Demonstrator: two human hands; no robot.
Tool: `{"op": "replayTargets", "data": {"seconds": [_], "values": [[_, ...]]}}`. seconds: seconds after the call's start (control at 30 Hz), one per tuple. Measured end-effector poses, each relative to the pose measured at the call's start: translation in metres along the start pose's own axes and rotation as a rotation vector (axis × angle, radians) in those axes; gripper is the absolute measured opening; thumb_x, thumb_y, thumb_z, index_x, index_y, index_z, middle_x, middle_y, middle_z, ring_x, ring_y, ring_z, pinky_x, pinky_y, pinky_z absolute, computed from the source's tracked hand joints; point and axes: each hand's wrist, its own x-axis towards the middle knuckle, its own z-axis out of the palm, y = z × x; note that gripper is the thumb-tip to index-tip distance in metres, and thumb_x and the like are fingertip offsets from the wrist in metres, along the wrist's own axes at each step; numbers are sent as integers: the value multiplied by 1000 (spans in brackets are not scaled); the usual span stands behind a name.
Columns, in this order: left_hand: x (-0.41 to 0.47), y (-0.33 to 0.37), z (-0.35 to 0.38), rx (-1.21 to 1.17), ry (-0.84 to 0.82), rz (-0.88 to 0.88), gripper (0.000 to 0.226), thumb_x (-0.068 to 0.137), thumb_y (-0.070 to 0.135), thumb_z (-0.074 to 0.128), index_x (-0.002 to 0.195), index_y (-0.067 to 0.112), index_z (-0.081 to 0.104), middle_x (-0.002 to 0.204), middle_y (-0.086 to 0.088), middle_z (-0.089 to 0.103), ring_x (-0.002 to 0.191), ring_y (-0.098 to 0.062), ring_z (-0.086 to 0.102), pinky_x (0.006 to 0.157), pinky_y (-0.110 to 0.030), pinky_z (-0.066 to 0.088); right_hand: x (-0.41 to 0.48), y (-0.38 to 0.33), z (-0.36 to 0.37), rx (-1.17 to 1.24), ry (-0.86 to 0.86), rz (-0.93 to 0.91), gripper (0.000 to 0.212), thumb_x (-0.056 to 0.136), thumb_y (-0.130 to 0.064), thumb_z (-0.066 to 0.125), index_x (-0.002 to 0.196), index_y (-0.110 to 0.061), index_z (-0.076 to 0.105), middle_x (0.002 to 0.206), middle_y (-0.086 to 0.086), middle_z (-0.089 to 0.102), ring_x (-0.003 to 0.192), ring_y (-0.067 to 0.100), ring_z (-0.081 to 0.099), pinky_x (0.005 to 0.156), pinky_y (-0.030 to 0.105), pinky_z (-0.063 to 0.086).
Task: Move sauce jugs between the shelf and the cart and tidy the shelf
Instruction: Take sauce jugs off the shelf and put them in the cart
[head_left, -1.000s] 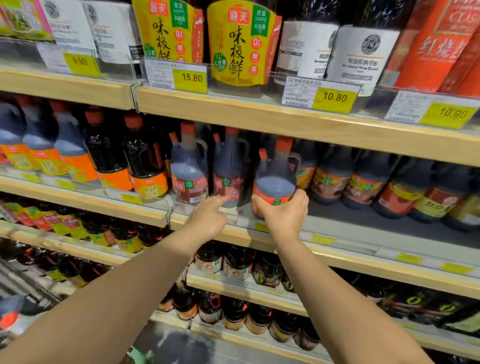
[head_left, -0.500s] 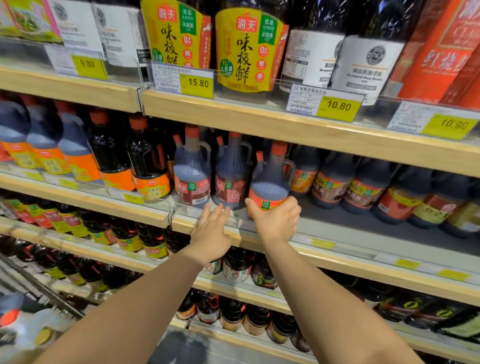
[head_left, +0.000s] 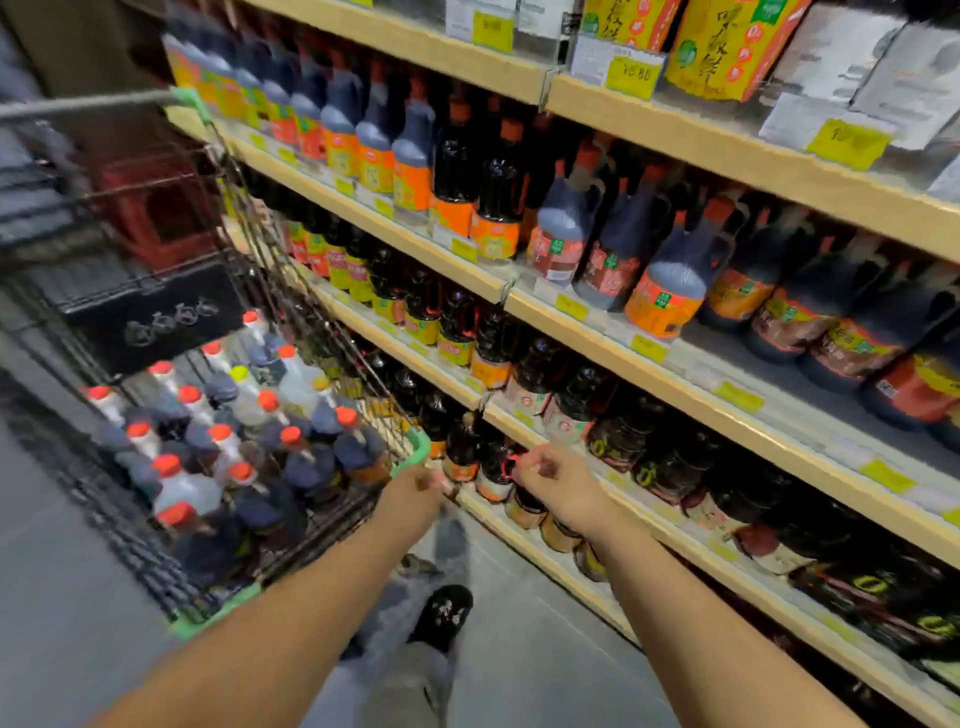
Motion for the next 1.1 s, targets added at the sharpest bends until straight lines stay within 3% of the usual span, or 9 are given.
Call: {"op": "replayTargets", "data": {"seconds": [0.1, 0.17, 0.23, 0.4, 0.67, 0.73, 0.87, 1.0, 1.1], "values": [[-28, -39, -31, -142, 127, -128, 12, 92, 12, 53, 96, 5, 62, 74, -2, 58, 51, -5, 55, 50, -20, 42, -9, -17, 51, -97, -158, -65, 20, 88, -22, 61, 90, -2, 61, 79, 3, 55, 69, 10, 50, 67, 19, 40], [-40, -59, -51, -240, 255, -197, 12, 90, 11, 53, 82, 16, 60, 74, -5, 61, 67, -11, 63, 64, -27, 51, -11, -34, 80, -115, -231, -86, 12, 87, -14, 61, 80, -6, 55, 69, -1, 46, 57, -1, 44, 56, 7, 36], [-45, -76, -68, -338, 356, -280, 17, 90, 9, 52, 76, 17, 56, 82, -11, 61, 85, -29, 61, 84, -43, 52, -8, -50, 106, -137, -262, -129, 27, 84, -6, 60, 68, -15, 41, 62, -4, 35, 51, 1, 39, 54, 9, 34], [-29, -109, -105, -458, 472, -362, 8, 92, 12, 51, 94, 9, 59, 81, -9, 60, 78, -25, 55, 72, -35, 45, 28, -77, 155, -172, -296, -188, 39, 84, -6, 59, 66, -20, 28, 62, -3, 32, 58, 11, 29, 52, 14, 31], [42, -122, -126, -425, 339, -453, 8, 90, 16, 51, 90, 18, 58, 72, -3, 59, 71, -24, 52, 65, -31, 42, 101, -81, 197, -156, -292, -134, 31, 81, -14, 63, 72, -25, 36, 63, -3, 40, 58, 15, 37, 58, 31, 30], [63, -118, -127, -437, 316, -468, 10, 89, 12, 51, 96, 14, 58, 72, -2, 57, 72, -24, 53, 66, -31, 41, 123, -76, 203, -134, -294, -102, 24, 78, -17, 63, 78, -27, 41, 65, -6, 43, 58, 13, 40, 60, 30, 34], [106, -111, -120, -443, 261, -512, 24, 89, 1, 47, 74, 19, 42, 69, -11, 47, 68, -24, 42, 63, -32, 34, 167, -65, 214, -144, -383, -33, 18, 82, -8, 64, 82, -15, 47, 67, -5, 45, 58, 8, 42, 51, 19, 32], [148, -114, -109, -490, 262, -587, 20, 90, 5, 48, 105, 15, 41, 74, -5, 47, 70, -24, 43, 69, -34, 36, 210, -44, 231, -223, -471, 71, 19, 78, -19, 63, 74, -18, 45, 69, 7, 48, 57, 16, 39, 53, 27, 29], [179, -121, -105, -481, 244, -663, 22, 90, 18, 52, 110, 18, 42, 90, -12, 55, 80, -26, 48, 69, -32, 36, 237, -29, 243, -336, -541, 96, 24, 73, -25, 58, 63, -24, 36, 70, 5, 36, 55, 17, 30, 49, 27, 21]]}}
